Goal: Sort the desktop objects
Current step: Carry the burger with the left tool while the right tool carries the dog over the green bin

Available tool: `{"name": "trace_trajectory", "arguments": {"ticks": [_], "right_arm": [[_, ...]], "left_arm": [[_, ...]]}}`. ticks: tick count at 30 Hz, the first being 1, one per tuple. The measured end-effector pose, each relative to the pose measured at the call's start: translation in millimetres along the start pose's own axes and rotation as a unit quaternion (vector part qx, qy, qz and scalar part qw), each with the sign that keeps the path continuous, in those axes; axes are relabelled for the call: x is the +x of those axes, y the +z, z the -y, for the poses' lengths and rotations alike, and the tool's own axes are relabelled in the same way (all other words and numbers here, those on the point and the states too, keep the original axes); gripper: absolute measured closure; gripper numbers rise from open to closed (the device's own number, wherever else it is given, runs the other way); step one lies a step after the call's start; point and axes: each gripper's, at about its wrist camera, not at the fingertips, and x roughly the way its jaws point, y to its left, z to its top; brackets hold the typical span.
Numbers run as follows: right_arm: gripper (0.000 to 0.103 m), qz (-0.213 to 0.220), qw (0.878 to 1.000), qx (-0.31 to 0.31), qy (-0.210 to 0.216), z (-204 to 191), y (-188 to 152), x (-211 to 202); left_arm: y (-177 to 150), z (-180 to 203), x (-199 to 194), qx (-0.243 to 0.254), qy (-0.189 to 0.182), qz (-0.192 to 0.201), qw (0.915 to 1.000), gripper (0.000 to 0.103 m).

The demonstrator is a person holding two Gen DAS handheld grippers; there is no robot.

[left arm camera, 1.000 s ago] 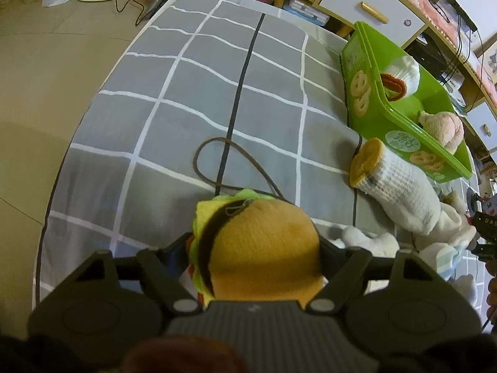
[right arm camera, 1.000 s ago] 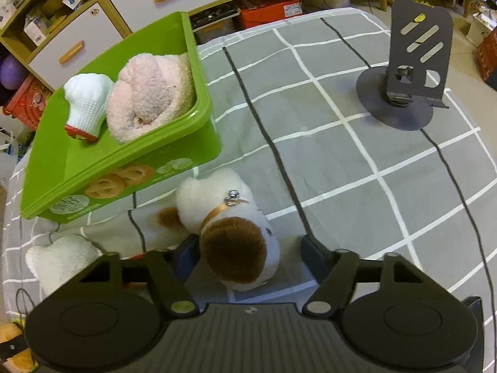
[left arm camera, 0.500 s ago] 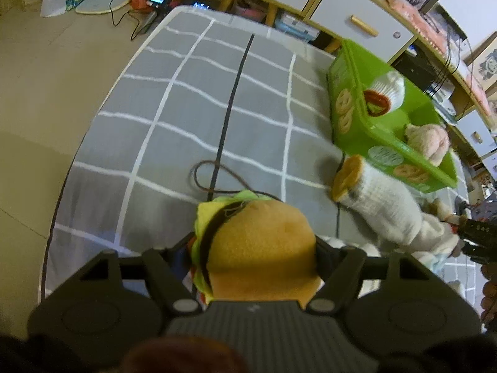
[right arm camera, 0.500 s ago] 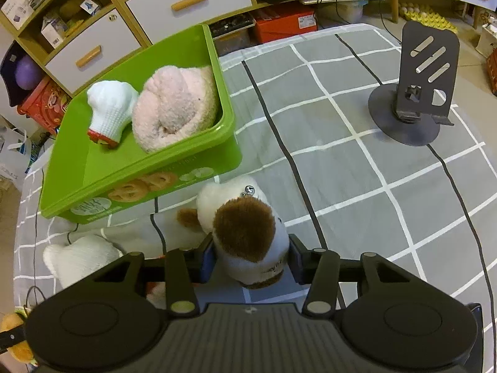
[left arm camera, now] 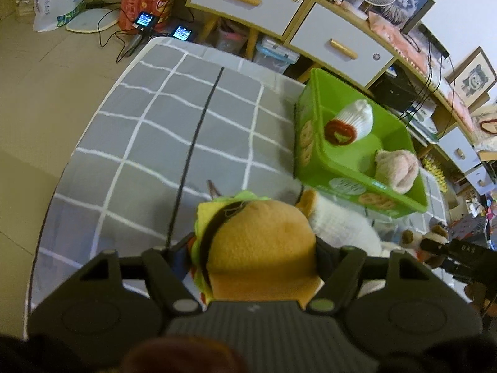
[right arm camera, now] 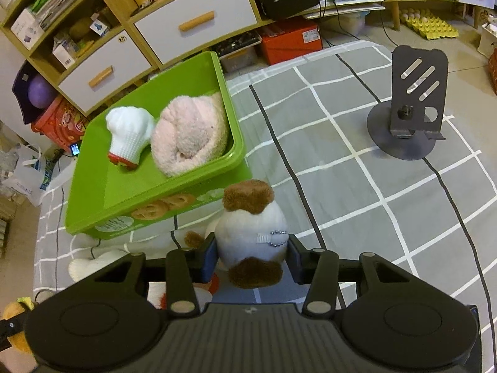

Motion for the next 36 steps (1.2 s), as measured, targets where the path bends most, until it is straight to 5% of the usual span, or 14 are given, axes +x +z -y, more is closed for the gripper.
{"name": "trace_trajectory", "arguments": {"ticks": [25,36], "right_arm": [[0.057,0.065,0.99,0.096,0.085,-2.4,21.4,-44.9],[0.057,0.064,0.983,0.119,0.127,-33.0,21.9,-20.8]], "left_arm": [[32.8,65.8,-1.3,-0.027,-0.055,0.094,0.9937,0.03],[44.8,90.6,20.6,-0.043,-0.076,0.134,0.987,0.03]]}}
